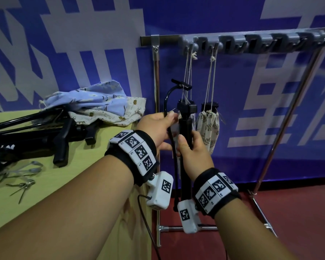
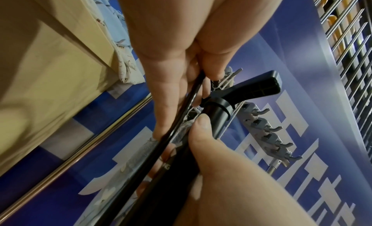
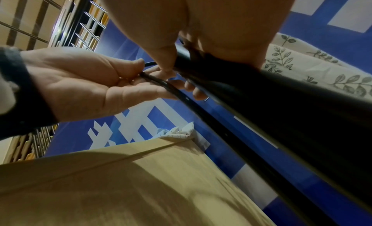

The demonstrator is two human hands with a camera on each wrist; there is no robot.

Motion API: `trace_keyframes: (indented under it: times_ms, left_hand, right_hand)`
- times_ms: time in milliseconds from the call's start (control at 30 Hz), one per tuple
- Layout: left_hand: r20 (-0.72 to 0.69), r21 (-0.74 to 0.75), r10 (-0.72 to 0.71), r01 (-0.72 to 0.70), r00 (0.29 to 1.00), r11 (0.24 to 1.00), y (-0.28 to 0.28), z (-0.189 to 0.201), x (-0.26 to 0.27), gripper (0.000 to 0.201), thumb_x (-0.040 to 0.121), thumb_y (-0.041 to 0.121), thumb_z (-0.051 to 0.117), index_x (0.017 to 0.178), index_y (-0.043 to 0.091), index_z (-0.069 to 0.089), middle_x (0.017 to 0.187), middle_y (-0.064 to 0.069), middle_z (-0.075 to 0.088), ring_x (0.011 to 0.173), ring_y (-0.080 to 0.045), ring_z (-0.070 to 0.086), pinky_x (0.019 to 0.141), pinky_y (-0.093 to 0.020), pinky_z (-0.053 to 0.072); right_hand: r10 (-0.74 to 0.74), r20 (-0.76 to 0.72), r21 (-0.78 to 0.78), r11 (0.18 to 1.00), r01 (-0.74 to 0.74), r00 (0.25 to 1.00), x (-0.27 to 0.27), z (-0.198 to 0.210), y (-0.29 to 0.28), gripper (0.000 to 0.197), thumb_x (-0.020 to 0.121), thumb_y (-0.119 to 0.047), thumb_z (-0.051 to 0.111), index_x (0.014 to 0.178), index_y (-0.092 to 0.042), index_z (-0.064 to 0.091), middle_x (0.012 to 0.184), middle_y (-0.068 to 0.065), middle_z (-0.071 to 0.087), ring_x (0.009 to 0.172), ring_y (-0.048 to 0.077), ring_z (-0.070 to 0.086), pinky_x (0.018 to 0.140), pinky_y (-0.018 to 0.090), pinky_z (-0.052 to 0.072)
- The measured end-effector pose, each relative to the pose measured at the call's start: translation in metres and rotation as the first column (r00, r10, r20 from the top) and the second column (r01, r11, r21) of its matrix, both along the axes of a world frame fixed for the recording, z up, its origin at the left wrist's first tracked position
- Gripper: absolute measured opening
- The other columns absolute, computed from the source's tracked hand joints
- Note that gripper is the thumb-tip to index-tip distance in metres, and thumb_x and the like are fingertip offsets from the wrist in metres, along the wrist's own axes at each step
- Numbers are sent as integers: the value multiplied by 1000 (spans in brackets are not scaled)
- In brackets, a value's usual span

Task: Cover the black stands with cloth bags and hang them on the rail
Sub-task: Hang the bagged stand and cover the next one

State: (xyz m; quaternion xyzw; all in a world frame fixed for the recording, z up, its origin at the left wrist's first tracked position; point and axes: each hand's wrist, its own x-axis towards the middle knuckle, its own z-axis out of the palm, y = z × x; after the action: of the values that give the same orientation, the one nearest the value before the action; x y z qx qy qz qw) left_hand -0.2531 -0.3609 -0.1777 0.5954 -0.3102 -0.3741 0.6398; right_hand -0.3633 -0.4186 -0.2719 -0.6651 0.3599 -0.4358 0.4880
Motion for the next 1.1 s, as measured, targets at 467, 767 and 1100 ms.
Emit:
trace_keyframes:
  times_ms: [467,767,1100]
  left_hand:
    - [-99,29,23,-20,995,999,1,2,5,20,108,24,53,109,14,71,105,-10,75,84,-32,74,67,-67,59]
    - [-41,4,-26,26,999,1000,-3,-1,2,21,110,27,48,123,20,63,115,-1,76,100,-29,76,75,-64,60]
    - [-20,-9,-40,39,999,999,2,5,0,22,109,25,53,123,22,69,114,-2,78,99,-29,76,58,-48,60]
  right_hand:
    - [119,308,145,975,-171,944,-10,22,4,30,94,-23,82,120,-31,68,107,6,79,81,16,78,73,26,64]
    - [3,306,226,971,-76,952,-6,12,-4,32,111,-40,54,118,-13,69,92,7,79,82,22,73,76,42,61]
    - [77,268,113,987,-111,960,-12,24,2,26,106,-44,61,126,-27,57,107,4,75,67,15,72,65,40,61]
